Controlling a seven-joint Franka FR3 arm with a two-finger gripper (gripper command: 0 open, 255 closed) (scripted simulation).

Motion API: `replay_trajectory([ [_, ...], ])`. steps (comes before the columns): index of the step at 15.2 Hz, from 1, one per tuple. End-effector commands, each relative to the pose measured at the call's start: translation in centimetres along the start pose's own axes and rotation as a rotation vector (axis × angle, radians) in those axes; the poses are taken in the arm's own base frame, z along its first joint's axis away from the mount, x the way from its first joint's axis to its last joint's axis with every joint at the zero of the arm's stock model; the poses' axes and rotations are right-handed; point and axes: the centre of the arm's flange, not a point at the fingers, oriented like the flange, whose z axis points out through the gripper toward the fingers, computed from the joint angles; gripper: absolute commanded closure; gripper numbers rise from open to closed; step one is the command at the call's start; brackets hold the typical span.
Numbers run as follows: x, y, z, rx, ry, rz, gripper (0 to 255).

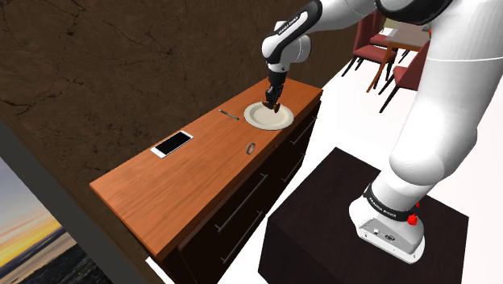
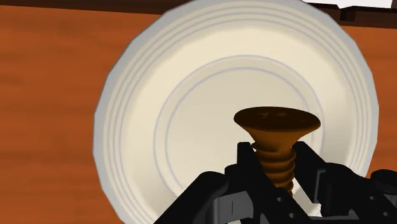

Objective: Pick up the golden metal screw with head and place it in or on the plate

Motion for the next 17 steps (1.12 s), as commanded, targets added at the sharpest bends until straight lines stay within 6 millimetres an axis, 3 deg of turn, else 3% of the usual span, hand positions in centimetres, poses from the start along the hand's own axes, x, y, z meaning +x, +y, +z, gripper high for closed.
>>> replay_trajectory([
  [1, -0.1, 0.3, 1.1, 0.000, 0.000, 0.000, 255],
  [6, 0.0, 0.6, 3.6, 0.000, 0.000, 0.000, 255],
  [14, 0.0, 0.6, 3.6, 0.000, 0.000, 0.000, 255],
  [15, 0.0, 0.6, 3.6, 0.000, 0.000, 0.000, 0],
  [17, 0.0, 0.6, 3.6, 0.000, 0.000, 0.000, 0],
])
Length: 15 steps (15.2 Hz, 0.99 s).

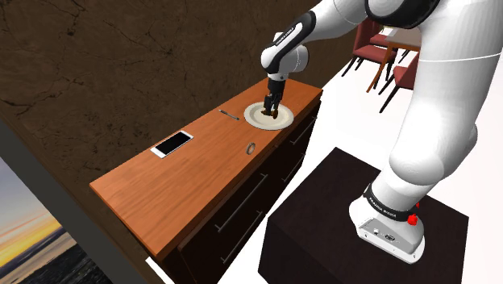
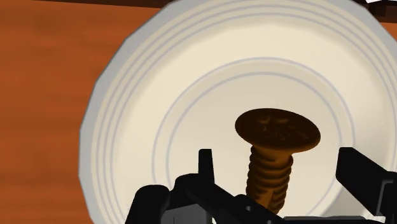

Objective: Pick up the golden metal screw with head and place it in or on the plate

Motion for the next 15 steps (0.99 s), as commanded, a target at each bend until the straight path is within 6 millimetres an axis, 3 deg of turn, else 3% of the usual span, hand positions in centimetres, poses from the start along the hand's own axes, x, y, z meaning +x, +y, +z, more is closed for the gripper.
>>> replay_trajectory([
  [1, 0.0, 0.0, 0.0, 0.000, 0.000, 0.000, 0],
  [3, 0.0, 0.0, 0.0, 0.000, 0.000, 0.000, 0],
  [7, 0.0, 0.0, -5.0, 0.000, 0.000, 0.000, 0],
  [15, 0.0, 0.0, -5.0, 0.000, 0.000, 0.000, 0],
])
